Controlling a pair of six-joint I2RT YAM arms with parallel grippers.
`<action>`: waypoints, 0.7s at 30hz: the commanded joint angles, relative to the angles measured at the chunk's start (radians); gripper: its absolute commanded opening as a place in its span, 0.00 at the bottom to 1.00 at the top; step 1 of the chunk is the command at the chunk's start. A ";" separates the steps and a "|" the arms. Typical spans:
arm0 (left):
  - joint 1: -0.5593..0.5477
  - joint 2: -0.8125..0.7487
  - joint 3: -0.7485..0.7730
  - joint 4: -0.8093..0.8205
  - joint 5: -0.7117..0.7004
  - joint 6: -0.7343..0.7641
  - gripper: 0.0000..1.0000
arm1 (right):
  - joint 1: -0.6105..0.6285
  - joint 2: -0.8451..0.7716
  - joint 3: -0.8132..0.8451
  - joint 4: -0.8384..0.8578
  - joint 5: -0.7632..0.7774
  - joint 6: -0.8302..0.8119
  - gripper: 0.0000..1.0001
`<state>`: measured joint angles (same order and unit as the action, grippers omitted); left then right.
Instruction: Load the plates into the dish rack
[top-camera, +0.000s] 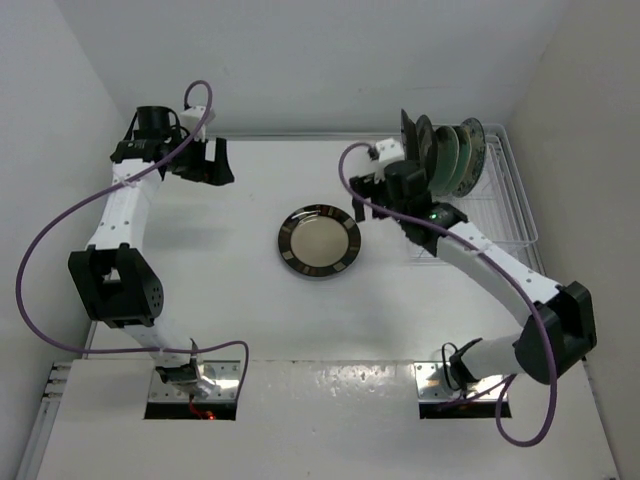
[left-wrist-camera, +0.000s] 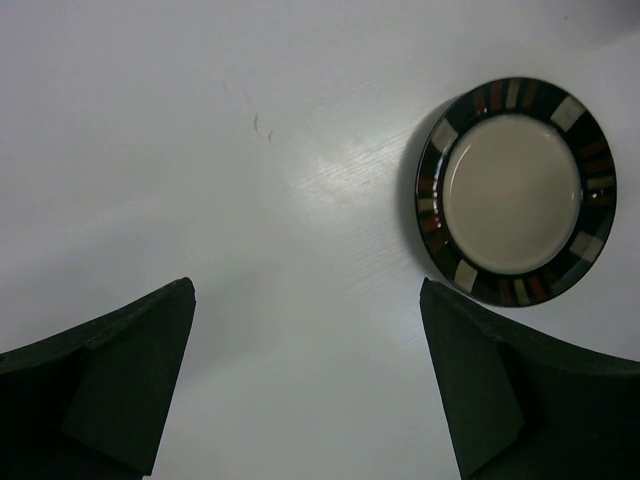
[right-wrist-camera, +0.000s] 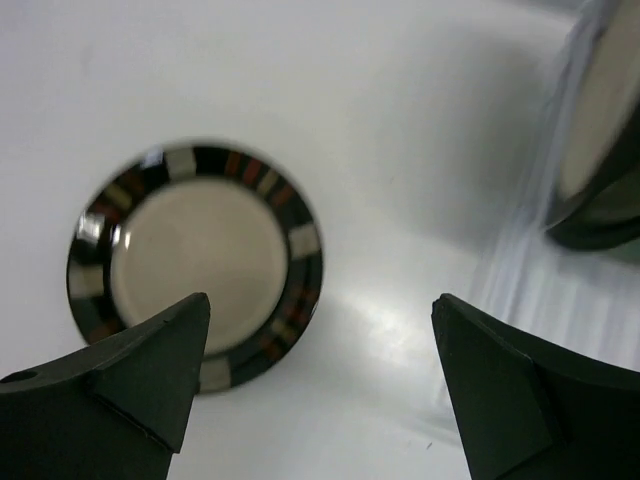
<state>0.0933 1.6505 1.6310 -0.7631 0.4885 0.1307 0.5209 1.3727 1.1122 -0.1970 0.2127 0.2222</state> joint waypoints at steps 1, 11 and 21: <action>0.000 -0.058 -0.032 -0.024 -0.027 0.047 1.00 | 0.103 0.009 -0.077 -0.024 0.068 0.095 0.92; -0.030 -0.107 -0.102 -0.035 -0.077 0.086 1.00 | 0.148 0.042 -0.275 0.074 0.027 0.414 0.96; -0.040 -0.135 -0.149 -0.035 -0.088 0.086 1.00 | 0.146 0.075 -0.377 0.143 0.004 0.571 1.00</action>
<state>0.0666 1.5658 1.4830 -0.8040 0.4000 0.2031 0.6655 1.4258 0.7265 -0.1371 0.2272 0.7116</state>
